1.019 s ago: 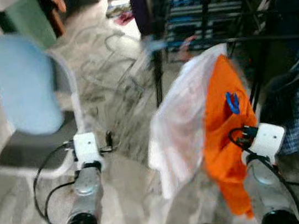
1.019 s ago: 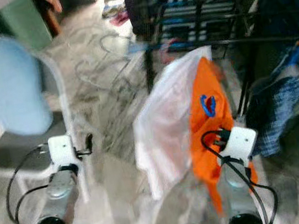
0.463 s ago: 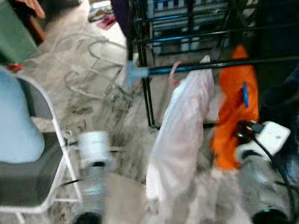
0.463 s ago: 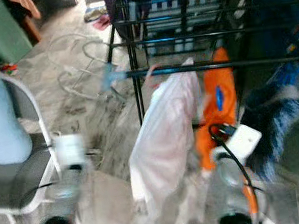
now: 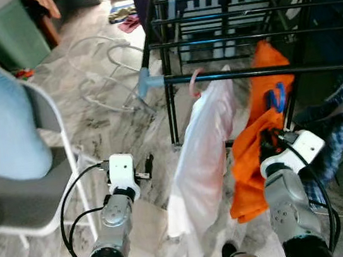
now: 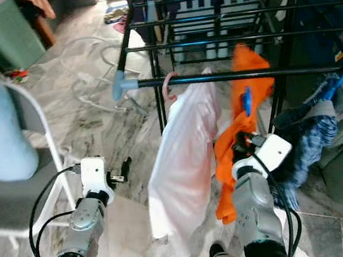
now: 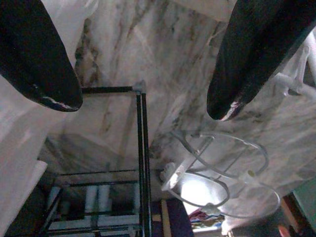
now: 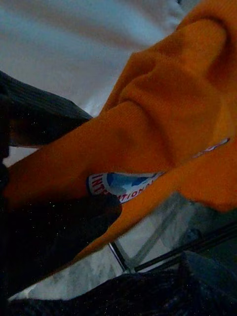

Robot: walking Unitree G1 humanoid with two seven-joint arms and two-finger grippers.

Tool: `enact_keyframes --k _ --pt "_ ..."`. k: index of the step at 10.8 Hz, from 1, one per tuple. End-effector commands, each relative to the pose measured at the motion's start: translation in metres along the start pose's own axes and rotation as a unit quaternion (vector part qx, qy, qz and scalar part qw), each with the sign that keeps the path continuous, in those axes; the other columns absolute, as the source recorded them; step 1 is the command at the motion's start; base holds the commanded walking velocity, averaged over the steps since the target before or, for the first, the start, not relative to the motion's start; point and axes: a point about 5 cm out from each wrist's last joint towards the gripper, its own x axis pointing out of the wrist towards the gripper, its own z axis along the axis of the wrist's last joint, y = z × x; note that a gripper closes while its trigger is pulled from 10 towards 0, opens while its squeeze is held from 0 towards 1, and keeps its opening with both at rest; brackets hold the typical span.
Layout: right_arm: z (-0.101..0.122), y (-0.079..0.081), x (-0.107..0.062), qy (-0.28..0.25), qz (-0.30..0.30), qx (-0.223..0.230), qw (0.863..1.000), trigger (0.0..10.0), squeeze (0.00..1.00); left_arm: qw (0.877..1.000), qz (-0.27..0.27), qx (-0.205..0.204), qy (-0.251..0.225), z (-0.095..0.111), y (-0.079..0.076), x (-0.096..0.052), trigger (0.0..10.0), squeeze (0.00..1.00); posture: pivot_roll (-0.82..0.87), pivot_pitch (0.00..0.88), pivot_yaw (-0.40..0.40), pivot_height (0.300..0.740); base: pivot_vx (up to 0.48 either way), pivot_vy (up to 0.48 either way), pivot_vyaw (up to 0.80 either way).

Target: Hang hanger

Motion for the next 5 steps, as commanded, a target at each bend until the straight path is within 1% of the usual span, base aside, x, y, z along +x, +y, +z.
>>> enact_keyframes --k 1,2,3,4,5 --pt "0.001 0.000 -0.002 -0.003 0.007 -0.004 1.000 10.0 0.00 1.000 0.001 0.000 0.007 -0.002 0.002 -0.002 10.0 0.00 -0.10 0.197 0.090 0.740 0.000 0.000 0.00" --pt "-0.010 -0.009 -0.009 0.025 0.005 -0.009 1.000 10.0 0.00 0.999 0.034 0.014 0.024 -0.009 0.009 -0.005 10.0 0.00 -0.09 0.196 0.090 0.740 0.000 0.000 0.00" --pt "-0.018 -0.015 -0.014 0.046 0.012 -0.024 0.999 10.0 0.00 0.997 0.057 0.024 0.038 -0.015 0.016 -0.009 10.0 0.00 -0.10 0.193 0.088 0.740 0.000 0.000 0.00" --pt "-0.024 -0.017 -0.018 0.058 0.020 -0.034 0.998 10.0 0.00 0.996 0.069 0.029 0.045 -0.020 0.022 -0.013 10.0 0.00 -0.10 0.193 0.088 0.740 0.000 0.000 0.00" --pt "-0.037 -0.024 -0.026 0.091 0.042 -0.079 0.992 10.0 0.00 0.989 0.121 0.014 0.078 -0.034 0.041 -0.026 10.0 0.00 -0.10 0.187 0.075 0.740 0.000 0.000 0.00"
